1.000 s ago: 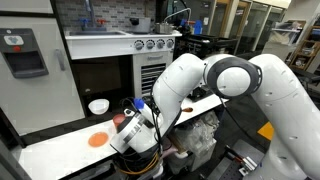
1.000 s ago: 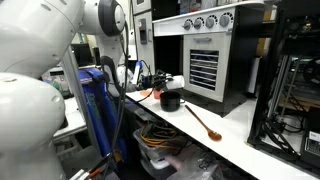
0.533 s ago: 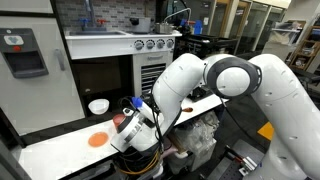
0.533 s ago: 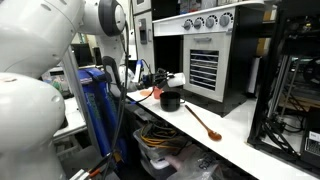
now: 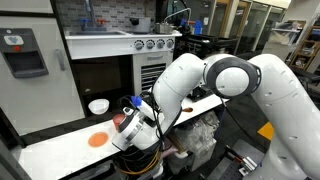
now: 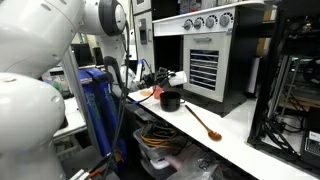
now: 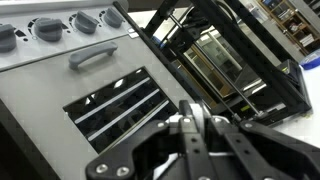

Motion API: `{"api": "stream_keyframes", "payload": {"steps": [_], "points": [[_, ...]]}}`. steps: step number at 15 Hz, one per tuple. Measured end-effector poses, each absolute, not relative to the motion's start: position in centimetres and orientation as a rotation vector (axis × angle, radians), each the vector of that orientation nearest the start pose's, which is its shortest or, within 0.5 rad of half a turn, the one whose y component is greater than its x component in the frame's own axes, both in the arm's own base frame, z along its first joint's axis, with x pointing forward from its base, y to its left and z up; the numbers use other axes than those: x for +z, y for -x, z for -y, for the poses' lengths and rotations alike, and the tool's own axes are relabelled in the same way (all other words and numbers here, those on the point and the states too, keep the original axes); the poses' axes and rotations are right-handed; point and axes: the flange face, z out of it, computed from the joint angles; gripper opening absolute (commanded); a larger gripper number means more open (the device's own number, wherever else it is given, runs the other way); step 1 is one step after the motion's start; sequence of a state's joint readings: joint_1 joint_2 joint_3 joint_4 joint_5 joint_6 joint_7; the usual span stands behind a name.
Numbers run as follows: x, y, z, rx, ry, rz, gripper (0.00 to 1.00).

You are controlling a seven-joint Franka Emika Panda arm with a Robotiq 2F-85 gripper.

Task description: Take the white mug and pour its contents into the black bowl, then use the wooden spoon to stir the contents in the black bowl

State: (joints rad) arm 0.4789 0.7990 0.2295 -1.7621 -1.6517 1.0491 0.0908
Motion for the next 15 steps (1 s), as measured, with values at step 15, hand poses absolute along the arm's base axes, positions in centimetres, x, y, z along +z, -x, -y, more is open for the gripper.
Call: {"api": "stream_keyframes", "payload": {"steps": [15], "points": [[19.44,-54.14,-24.85,-0.422,-0.933,-0.737,0.02]]}}
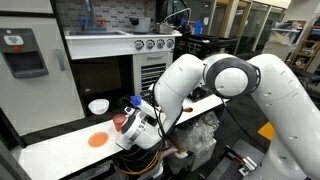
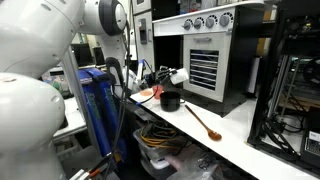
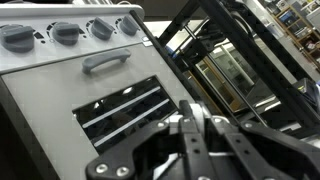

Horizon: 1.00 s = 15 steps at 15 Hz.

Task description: Take the white mug and pour its contents into the black bowl, then use the wooden spoon to stir the contents in the black bowl

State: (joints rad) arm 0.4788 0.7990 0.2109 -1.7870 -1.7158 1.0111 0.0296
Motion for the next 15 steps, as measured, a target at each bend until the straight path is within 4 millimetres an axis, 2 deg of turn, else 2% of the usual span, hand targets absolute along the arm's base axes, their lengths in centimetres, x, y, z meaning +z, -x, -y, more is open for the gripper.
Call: {"api": "stream_keyframes", "payload": {"steps": [15], "points": [[19.2,-53.0,-25.2,-0.445,-0.864,-0.74,0.02]]}}
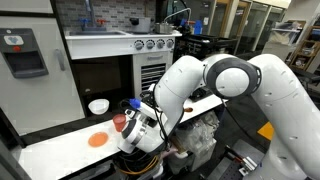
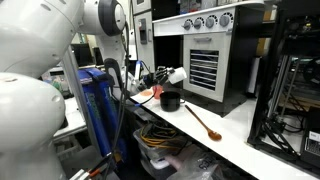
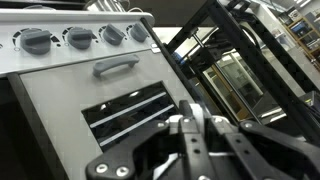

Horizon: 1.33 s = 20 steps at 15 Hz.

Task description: Take the white mug and pour its contents into the black bowl, then use the wooden spoon to stir the contents in the black bowl

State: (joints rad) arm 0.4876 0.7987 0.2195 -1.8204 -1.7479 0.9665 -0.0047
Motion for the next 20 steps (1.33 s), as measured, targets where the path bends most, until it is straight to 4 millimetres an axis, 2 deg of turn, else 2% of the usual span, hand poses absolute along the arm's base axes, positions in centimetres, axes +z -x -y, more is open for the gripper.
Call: {"api": "stream_keyframes", "payload": {"steps": [13,17,20], "points": [[19.6,-52.5,-25.0,-0.451,-0.828,-0.726,0.02],[21.2,-53.0,-24.5,-0.463,-0.865,-0.704,0.02],[23.0,-53.2,-23.8,-0.511,-0.957,-0.688,0.02]]}}
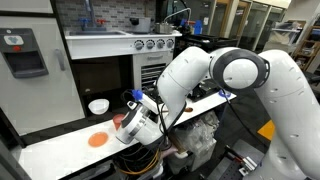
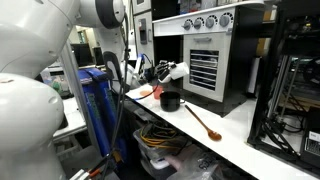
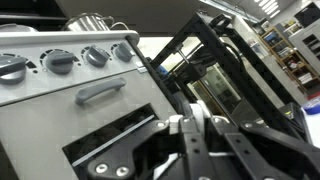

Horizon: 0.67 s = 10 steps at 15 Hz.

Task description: Take the white mug and pour its contents into the black bowl, then use the wooden spoon to stir the contents in the black bowl

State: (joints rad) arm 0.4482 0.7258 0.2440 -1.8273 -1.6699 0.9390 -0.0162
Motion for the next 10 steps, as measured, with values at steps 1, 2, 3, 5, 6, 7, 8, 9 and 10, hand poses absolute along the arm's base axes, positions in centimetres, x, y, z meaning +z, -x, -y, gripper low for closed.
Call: {"api": "stream_keyframes", "payload": {"steps": [1,2,3,5,6,7,8,9,10], "points": [[23.7,-53.3,-23.6,-0.531,-0.999,-0.684,0.02],[24.3,-53.4,-23.4,-0.55,-1.039,-0.678,0.02],[25.0,-53.4,-23.3,-0.565,-1.075,-0.672,0.02],[26.0,-53.6,-23.0,-0.592,-1.138,-0.661,0.02],[26.5,-53.6,-22.9,-0.603,-1.163,-0.656,0.02],[26.8,-53.7,-22.7,-0.612,-1.185,-0.651,0.02],[27.0,-53.8,-22.6,-0.619,-1.205,-0.645,0.02],[27.1,-53.9,-22.5,-0.626,-1.222,-0.641,0.02],[27.2,-54.0,-22.4,-0.632,-1.237,-0.639,0.02]]}}
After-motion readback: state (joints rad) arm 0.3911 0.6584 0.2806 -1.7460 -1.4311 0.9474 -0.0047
